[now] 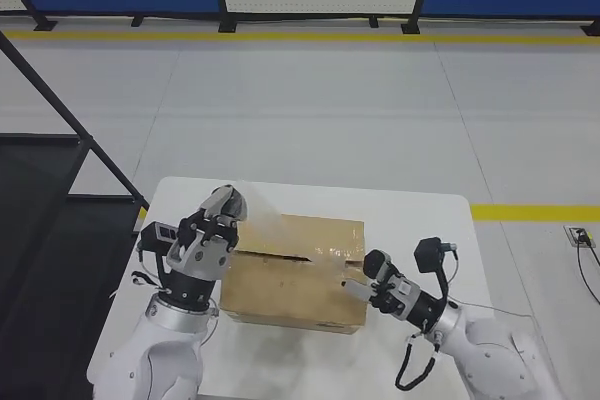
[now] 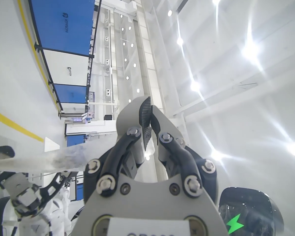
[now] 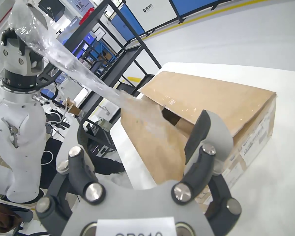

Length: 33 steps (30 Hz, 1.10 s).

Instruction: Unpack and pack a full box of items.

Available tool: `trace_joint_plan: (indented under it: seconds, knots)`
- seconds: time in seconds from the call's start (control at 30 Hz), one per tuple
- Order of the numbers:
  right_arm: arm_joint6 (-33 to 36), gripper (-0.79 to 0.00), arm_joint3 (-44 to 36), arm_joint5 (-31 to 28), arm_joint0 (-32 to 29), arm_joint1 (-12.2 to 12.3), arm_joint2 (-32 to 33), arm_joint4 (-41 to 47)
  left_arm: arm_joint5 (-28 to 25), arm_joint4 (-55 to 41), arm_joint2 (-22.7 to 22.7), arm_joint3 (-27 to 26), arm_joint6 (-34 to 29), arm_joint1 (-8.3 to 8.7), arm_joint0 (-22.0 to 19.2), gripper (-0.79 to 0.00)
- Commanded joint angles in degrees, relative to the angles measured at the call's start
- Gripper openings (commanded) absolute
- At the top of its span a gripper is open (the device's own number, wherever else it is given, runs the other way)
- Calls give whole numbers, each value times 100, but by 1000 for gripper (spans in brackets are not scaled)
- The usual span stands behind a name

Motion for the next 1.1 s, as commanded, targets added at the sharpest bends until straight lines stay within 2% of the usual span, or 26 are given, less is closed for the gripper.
trace_joint_plan:
  seconds: [0.0,0.17,0.27,0.37,0.43,0.8,0.93,1.07]
  knots:
    - [-77,0,-68,-11,-77,9,28,-107,-131,-15,67,29,139,-22,-90,-785]
    - [-393,0,-241,-79,-267,16,-38,-471,-191,-73,221,49,298,-63,-257,-785]
    - [-349,0,-240,-49,-255,19,-137,-555,-146,-60,288,18,313,-78,-320,-785]
    - [-416,0,-113,92,-130,7,-228,-582,94,61,328,-28,276,-78,-421,-785]
    - [-589,0,-6,257,-59,-11,-248,-477,440,292,337,-51,194,-60,-462,-785]
    - [-713,0,52,178,-66,-11,-286,-528,404,90,385,-43,223,-80,-450,-785]
    - [-779,0,179,-51,5,-5,-307,-527,387,-137,616,24,557,-154,-881,-785]
    - [-914,0,268,-251,50,0,-283,-463,501,-505,952,159,1045,-266,-1522,-785]
